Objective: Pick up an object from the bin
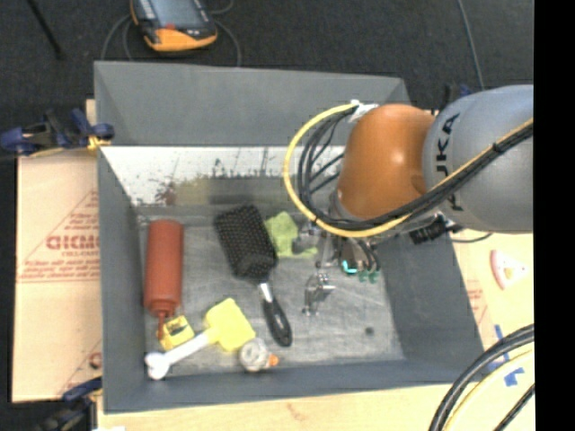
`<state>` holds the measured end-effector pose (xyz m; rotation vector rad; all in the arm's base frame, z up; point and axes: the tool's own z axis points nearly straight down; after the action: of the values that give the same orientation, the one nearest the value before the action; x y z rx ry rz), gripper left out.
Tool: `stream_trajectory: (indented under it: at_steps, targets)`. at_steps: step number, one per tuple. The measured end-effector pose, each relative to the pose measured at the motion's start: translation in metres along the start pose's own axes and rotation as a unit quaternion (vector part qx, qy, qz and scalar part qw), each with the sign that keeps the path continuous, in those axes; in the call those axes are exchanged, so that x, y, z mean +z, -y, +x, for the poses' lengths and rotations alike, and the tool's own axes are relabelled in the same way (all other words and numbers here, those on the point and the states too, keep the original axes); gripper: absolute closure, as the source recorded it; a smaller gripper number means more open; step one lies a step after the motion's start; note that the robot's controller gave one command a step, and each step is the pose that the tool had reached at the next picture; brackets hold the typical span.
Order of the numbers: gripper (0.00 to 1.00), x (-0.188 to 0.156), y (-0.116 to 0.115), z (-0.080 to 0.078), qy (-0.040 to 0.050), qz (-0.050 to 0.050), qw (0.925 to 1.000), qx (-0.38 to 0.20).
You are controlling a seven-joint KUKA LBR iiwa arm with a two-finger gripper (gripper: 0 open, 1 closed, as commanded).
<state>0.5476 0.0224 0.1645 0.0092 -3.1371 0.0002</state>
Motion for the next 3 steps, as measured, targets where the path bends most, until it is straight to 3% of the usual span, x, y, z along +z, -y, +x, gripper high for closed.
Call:
stream_trajectory:
  at_steps: [1,2,3]
  targets:
    - [0.00,-0.005,0.000,-0.002,0.0041,0.000,1.0000,0.000]
    - [0.00,0.046,0.015,-0.038,0.0086,0.001,0.9994,-0.033]
    - [0.00,0.038,0.022,-0.069,0.0026,0.001,0.9986,-0.052]
